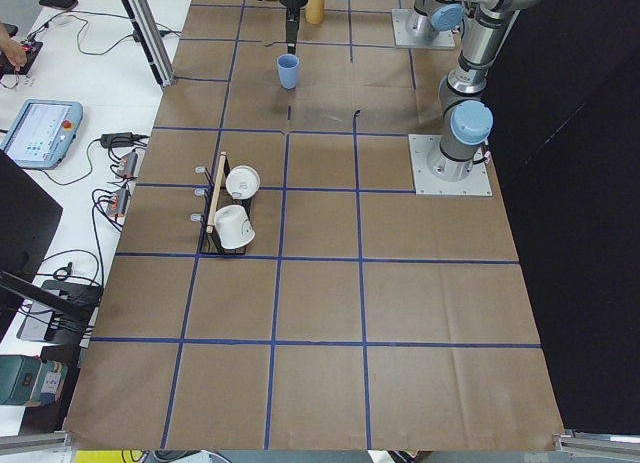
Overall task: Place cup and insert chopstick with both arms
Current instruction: 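Carry the pink chopstick over the light blue cup and lower it in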
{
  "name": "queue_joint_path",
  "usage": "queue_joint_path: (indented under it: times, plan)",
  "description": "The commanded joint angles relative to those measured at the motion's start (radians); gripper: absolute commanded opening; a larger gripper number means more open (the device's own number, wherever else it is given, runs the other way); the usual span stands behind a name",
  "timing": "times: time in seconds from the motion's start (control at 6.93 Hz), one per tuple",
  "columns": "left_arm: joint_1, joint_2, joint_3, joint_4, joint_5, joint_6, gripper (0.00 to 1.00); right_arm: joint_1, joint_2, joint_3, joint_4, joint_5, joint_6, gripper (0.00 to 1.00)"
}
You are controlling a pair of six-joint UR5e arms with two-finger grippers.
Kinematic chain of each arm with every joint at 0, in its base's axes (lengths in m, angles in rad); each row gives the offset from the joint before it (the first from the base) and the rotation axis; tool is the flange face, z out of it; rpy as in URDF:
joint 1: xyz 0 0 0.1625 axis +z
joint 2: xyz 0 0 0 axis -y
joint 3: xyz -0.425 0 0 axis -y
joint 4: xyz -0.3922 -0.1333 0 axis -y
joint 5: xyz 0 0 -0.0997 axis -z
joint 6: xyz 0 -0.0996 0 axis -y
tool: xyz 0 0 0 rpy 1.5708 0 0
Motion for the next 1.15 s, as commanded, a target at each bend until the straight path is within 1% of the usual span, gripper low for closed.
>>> queue_joint_path:
  times: [0.0,0.29,0.43,0.72,1.01]
  plan:
    - [0.001,0.001,0.000,0.000,0.001,0.000,1.00,0.016,0.044,0.004,-0.036,-0.001,0.012,0.09]
    - [0.001,0.001,0.000,0.000,-0.002,0.000,1.00,0.021,0.081,0.005,-0.042,0.002,0.046,0.11]
    - [0.003,0.001,0.000,0.000,0.000,0.000,1.00,0.021,0.100,0.005,-0.056,0.004,0.051,0.18]
    - [0.003,0.001,0.000,0.000,0.000,0.000,1.00,0.021,0.113,0.006,-0.158,0.002,0.115,0.99]
    - [0.007,0.001,0.001,0.000,-0.003,0.000,1.00,0.016,0.117,-0.019,-0.171,-0.004,0.112,1.00]
